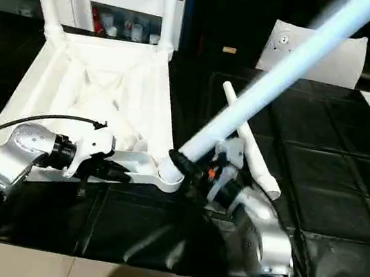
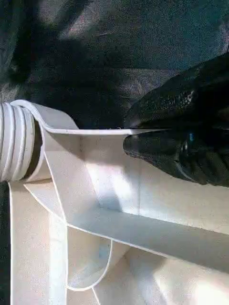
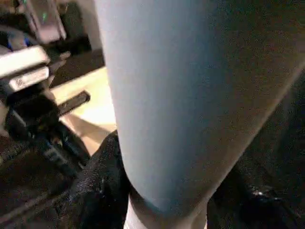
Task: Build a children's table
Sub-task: Insert table leg to table base
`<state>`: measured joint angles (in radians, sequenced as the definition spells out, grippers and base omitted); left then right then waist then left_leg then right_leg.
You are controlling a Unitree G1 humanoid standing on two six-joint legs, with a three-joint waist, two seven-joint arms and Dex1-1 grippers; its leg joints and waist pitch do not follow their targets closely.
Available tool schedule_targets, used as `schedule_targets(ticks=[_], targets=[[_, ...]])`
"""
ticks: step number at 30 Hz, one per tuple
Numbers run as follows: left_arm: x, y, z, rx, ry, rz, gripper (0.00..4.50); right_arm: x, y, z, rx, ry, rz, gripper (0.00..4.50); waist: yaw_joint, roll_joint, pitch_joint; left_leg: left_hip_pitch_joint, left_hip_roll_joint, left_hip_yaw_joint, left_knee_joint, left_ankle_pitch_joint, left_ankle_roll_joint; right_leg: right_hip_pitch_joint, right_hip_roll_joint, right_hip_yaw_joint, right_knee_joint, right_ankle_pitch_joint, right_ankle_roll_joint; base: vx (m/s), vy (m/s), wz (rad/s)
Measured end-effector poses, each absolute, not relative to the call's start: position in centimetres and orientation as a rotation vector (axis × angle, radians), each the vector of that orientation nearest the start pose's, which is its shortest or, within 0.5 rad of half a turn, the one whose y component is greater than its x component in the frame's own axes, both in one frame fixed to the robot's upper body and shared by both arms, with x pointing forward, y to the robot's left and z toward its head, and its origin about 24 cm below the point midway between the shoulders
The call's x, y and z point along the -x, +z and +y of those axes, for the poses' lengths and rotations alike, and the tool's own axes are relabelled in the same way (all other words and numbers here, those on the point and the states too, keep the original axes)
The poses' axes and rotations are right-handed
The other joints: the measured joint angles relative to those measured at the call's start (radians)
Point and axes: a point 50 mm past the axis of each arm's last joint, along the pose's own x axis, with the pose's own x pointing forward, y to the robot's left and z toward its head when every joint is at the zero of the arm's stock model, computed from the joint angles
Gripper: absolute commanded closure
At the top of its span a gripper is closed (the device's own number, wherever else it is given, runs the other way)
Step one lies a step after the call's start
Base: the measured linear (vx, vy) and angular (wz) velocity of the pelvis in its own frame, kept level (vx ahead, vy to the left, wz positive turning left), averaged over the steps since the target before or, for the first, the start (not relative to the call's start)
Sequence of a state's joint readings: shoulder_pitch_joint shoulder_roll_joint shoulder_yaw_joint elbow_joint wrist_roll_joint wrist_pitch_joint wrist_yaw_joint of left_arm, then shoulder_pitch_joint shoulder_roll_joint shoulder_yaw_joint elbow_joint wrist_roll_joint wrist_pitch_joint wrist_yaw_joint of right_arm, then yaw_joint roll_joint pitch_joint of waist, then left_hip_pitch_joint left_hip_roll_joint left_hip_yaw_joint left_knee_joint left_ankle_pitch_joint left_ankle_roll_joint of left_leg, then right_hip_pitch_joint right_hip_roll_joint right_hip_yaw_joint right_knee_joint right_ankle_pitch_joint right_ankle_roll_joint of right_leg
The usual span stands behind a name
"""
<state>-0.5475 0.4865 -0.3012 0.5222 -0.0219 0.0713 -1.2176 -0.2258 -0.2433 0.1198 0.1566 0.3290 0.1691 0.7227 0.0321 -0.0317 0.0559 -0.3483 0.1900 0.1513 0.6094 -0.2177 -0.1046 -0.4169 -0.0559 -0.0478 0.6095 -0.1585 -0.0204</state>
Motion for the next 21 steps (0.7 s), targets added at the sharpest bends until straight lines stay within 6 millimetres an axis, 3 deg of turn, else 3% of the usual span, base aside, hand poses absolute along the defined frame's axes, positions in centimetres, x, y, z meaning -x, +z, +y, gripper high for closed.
schedule_targets(ticks=[6,21], targets=[[-31.0,5.7,16.1,-0.462,-1.312,0.452,4.50,-27.7,5.8,-12.1,0.076,0.921,0.092,2.61,0.000,-0.002,-0.001,0.000,0.000,0.001,-0.001,0.000,0.000,0.000,0.000,0.000,0.000,-0.003,0.005,0.000,0.000,0.00],[-30.5,6.1,17.0,-0.508,-1.355,0.474,4.50,-29.4,6.8,-11.3,0.201,1.173,0.135,2.61,-0.018,-0.032,-0.010,0.000,0.000,0.001,-0.002,0.000,0.001,-0.001,0.000,0.000,0.000,-0.005,0.005,0.000,0.000,0.00]])
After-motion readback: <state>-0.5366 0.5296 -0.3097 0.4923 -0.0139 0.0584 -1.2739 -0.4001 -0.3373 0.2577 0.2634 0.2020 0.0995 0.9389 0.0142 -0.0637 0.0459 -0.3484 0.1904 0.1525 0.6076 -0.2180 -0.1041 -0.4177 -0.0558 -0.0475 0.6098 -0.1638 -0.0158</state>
